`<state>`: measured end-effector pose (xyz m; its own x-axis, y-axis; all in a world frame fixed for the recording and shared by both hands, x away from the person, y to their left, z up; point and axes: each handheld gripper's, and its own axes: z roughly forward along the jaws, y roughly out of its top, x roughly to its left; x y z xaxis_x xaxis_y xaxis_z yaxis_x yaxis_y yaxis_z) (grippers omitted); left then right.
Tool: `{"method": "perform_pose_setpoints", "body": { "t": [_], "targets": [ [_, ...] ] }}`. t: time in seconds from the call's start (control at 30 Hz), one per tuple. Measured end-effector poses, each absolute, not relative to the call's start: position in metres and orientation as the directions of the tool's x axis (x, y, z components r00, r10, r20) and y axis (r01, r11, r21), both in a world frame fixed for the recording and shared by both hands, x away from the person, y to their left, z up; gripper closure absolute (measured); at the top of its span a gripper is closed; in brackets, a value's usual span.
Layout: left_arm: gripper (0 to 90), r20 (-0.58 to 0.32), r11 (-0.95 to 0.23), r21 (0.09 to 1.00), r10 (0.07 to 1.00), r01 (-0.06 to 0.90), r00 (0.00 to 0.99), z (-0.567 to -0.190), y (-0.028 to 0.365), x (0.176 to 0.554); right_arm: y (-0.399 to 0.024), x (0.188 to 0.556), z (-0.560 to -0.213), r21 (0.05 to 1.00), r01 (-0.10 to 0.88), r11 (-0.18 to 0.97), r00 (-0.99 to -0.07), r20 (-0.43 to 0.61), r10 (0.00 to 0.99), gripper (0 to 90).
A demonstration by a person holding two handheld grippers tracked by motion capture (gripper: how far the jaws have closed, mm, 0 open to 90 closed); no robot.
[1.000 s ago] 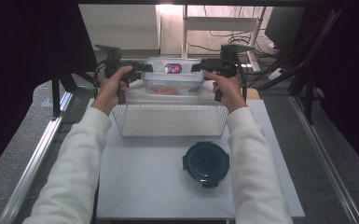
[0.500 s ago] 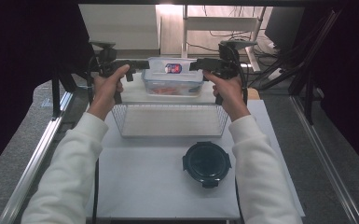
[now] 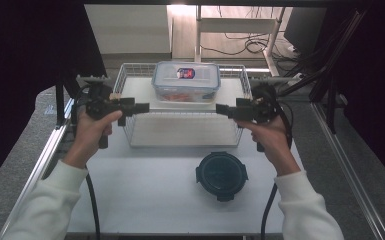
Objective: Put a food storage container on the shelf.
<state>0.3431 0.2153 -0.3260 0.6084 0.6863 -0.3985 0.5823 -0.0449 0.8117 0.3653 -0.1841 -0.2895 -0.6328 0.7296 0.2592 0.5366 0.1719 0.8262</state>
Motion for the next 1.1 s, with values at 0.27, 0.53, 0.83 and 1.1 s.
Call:
{"method": "perform_pose_setpoints", "body": {
  "t": [0.27, 0.53, 0.83, 1.1],
  "targets": [
    [18.7, -0.355, -0.101, 0.815, 0.691, 0.571, 0.629, -0.360, 0.219, 0.296, -0.204, 0.314, -0.328, 0.848, 0.486, 0.210, -0.669, 0.206, 0.714, 20.2],
    [19.0, -0.329, -0.120, 0.807, 0.723, 0.579, 0.608, -0.399, 0.224, 0.266, -0.217, 0.289, -0.371, 0.831, 0.502, 0.239, -0.668, 0.196, 0.718, 25.5],
    [18.8, -0.333, -0.157, 0.759, 0.740, 0.632, 0.584, -0.440, 0.219, 0.251, -0.225, 0.276, -0.404, 0.798, 0.550, 0.245, -0.652, 0.228, 0.723, 26.2],
    [18.6, -0.325, -0.162, 0.747, 0.757, 0.644, 0.567, -0.456, 0.219, 0.248, -0.224, 0.271, -0.411, 0.791, 0.560, 0.246, -0.646, 0.230, 0.728, 27.4]
  ]
}}
